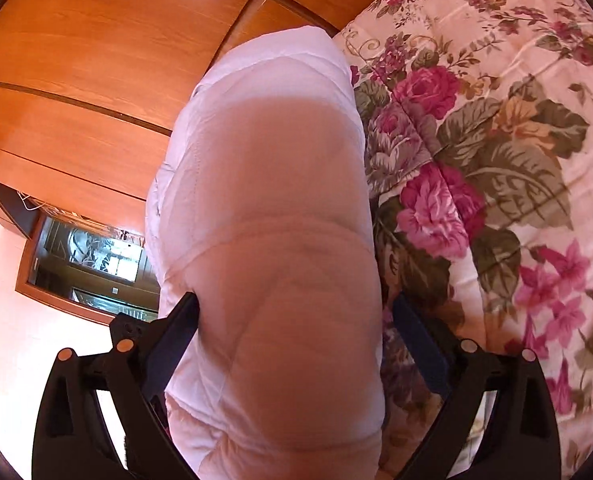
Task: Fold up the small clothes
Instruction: 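Lower the folded jacket onto the bedspread and open both grippers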
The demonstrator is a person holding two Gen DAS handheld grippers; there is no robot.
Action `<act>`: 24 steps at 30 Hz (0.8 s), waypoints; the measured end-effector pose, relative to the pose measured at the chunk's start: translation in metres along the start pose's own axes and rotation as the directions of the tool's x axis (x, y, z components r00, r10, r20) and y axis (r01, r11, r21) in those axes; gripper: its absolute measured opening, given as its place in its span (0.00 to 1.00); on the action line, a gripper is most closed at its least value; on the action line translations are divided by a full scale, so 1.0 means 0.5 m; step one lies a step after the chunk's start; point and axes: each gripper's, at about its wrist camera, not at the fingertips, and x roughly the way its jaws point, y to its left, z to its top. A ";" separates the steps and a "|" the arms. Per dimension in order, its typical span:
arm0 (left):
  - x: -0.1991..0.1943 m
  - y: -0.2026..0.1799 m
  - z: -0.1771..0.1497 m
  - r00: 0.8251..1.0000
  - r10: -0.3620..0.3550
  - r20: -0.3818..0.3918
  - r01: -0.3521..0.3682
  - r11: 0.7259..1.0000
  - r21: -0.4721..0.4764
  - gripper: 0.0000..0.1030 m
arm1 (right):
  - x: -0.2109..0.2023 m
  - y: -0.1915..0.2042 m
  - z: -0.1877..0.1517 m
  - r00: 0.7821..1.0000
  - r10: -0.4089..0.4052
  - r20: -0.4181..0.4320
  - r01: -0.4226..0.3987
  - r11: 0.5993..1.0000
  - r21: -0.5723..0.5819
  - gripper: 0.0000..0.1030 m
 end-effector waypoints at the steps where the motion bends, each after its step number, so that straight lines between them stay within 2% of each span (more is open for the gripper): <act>1: 0.001 -0.003 0.003 1.000 -0.003 -0.015 0.003 1.000 0.017 0.90 | 0.002 0.001 0.003 1.000 0.003 -0.004 -0.003 1.000 -0.001 0.93; 3: 0.007 -0.004 0.012 0.998 -0.019 -0.055 0.021 0.999 0.035 0.90 | 0.010 0.005 0.011 1.000 0.013 -0.014 -0.013 1.000 0.000 0.93; 6: 0.020 0.006 0.023 0.992 -0.063 -0.109 0.065 0.998 0.013 0.90 | 0.025 0.006 0.021 0.999 0.033 -0.028 -0.033 0.999 0.001 0.93; 11: 0.045 0.006 0.033 0.988 -0.073 -0.140 0.082 0.995 0.058 0.91 | 0.055 0.014 0.027 0.997 0.069 -0.044 -0.068 0.998 0.012 0.90; 14: 0.049 0.007 0.032 0.990 -0.079 -0.115 0.089 0.993 0.081 0.91 | 0.060 0.028 0.021 0.998 0.058 -0.025 -0.058 0.998 -0.014 0.79; 16: 0.050 -0.006 0.022 0.994 -0.051 -0.094 0.061 0.992 0.110 0.91 | 0.055 0.045 0.008 0.999 0.048 -0.005 -0.048 0.997 -0.057 0.66; 17: 0.050 -0.014 0.017 0.995 -0.039 -0.087 0.050 0.991 0.123 0.89 | 0.057 0.060 0.005 0.999 0.041 0.002 -0.041 0.996 -0.077 0.63; 18: 0.050 -0.022 0.011 0.996 -0.033 -0.087 0.045 0.990 0.136 0.81 | 0.054 0.073 -0.004 0.999 0.033 0.012 -0.031 0.994 -0.100 0.60; 20: 0.051 -0.029 0.004 0.992 -0.072 -0.105 0.085 0.989 0.124 0.70 | 0.047 0.092 -0.013 0.999 0.027 0.029 -0.023 0.991 -0.132 0.54; 24: 0.046 -0.049 -0.014 0.992 -0.087 -0.095 0.099 0.985 0.140 0.60 | 0.019 0.131 -0.035 0.997 0.004 0.075 0.012 0.976 -0.218 0.50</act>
